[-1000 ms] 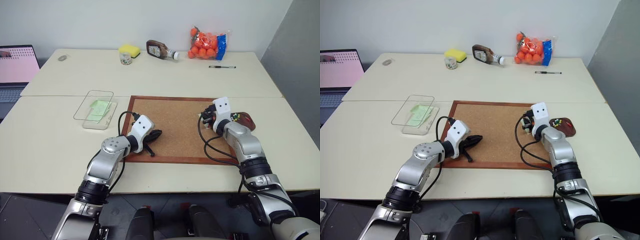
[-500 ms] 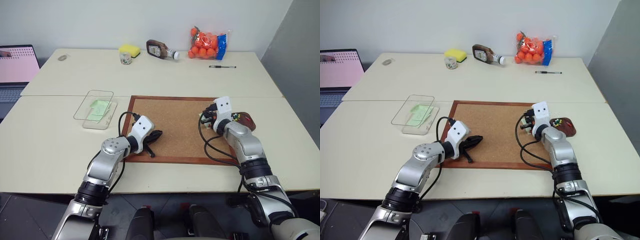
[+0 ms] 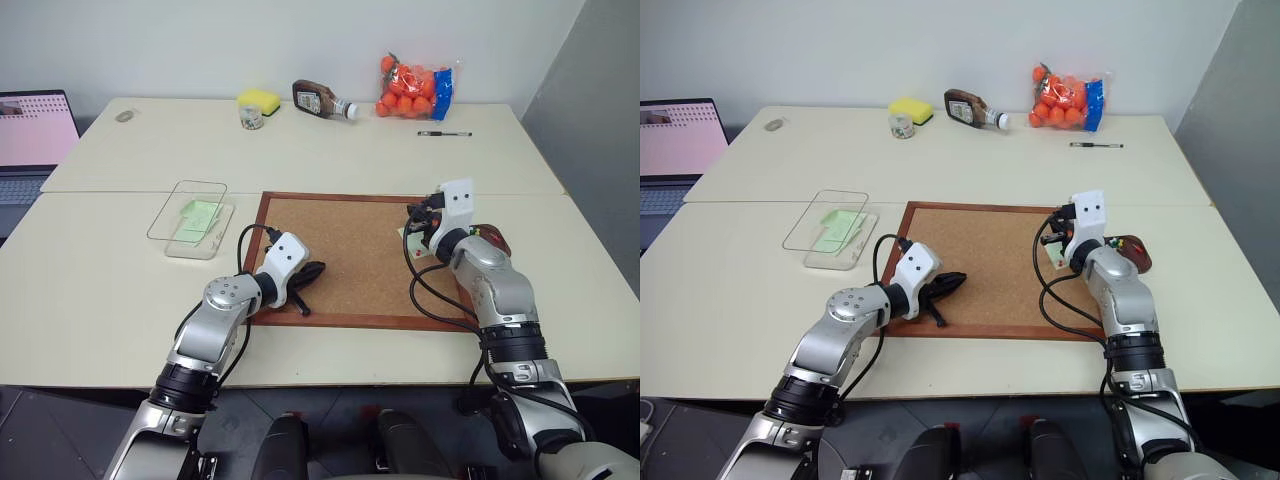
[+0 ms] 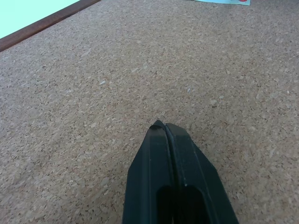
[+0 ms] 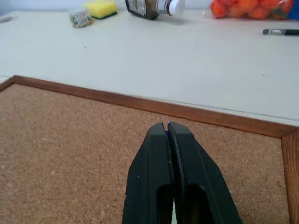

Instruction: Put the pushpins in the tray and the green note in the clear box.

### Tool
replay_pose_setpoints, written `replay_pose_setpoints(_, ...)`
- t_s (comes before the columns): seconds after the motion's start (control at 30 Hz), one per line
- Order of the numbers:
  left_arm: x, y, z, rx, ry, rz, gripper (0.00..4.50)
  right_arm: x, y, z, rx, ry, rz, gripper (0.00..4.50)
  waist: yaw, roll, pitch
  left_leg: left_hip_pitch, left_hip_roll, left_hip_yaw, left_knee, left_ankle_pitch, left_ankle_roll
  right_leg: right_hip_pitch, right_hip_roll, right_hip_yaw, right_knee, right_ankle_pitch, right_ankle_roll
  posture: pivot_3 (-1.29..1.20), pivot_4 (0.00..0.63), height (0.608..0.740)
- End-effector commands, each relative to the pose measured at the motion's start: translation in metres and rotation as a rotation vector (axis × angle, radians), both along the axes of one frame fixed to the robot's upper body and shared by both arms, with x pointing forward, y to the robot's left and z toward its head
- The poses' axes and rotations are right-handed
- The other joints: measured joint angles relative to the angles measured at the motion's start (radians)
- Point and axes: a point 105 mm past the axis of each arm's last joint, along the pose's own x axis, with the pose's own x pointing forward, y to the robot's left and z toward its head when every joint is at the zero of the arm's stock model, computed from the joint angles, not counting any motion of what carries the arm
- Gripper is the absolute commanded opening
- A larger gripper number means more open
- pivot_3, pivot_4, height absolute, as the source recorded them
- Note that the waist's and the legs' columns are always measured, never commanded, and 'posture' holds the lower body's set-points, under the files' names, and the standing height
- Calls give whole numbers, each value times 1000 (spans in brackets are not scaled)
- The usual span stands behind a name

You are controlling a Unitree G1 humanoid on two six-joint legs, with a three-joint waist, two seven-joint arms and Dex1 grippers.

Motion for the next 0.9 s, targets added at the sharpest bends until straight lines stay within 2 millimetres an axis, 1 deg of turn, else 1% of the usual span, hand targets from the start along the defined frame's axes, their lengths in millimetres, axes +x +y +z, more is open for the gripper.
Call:
replay_pose_setpoints(0.03,-6,2,-15,26,50,10,0,-20,-42,24,11,-73,-91,10,1,0,0,0,0,0,0,0,0,0,0,0,0,0,0,0,150,740)
replay_pose_setpoints(0.13,-6,5,-16,28,51,16,0,-33,-60,19,-23,-56,-132,10,4,1,-1,0,0,0,0,0,0,1,-1,0,0,0,1,0,150,740)
replay_pose_setpoints(0.2,-5,6,-16,30,50,18,0,-41,-78,9,-74,-23,-194,10,1,1,-1,0,0,0,0,0,0,0,-1,0,-1,-1,1,0,150,740)
replay_pose_setpoints(0.27,-4,7,-16,31,51,19,0,-43,-89,1,-102,5,-234,10,-1,3,-2,1,0,0,0,0,0,0,-1,0,0,-1,2,0,150,740)
replay_pose_setpoints(0.43,-2,7,-15,35,47,14,0,-40,-103,-14,-146,61,-280,10,-5,4,-3,2,0,2,0,0,0,1,0,2,0,-1,3,0,150,740)
replay_pose_setpoints(0.6,-1,5,-15,35,44,8,0,-35,-113,-22,-172,89,-316,10,-3,4,-3,2,0,2,0,0,1,1,0,2,0,-1,3,0,150,740)
replay_pose_setpoints(0.67,-2,5,-15,35,43,7,0,-33,-113,-24,-166,99,-313,447,-2,5,-3,2,0,2,0,0,1,1,0,2,0,-1,3,0,150,740)
replay_pose_setpoints(0.7,-2,5,-15,35,43,8,0,-32,-114,-24,-167,101,-315,556,-2,5,-3,2,0,2,0,0,0,1,0,2,0,-1,3,0,150,740)
replay_pose_setpoints(0.87,-2,5,-15,37,40,11,0,-29,-113,-23,-184,97,-314,1597,-2,5,-3,2,0,2,0,0,1,1,0,2,0,-1,3,0,150,740)
replay_pose_setpoints(0.9,-2,6,-15,38,39,11,0,-30,-112,-22,-187,95,-310,1875,-2,5,-3,2,0,2,0,0,1,1,0,2,0,-1,3,0,150,740)
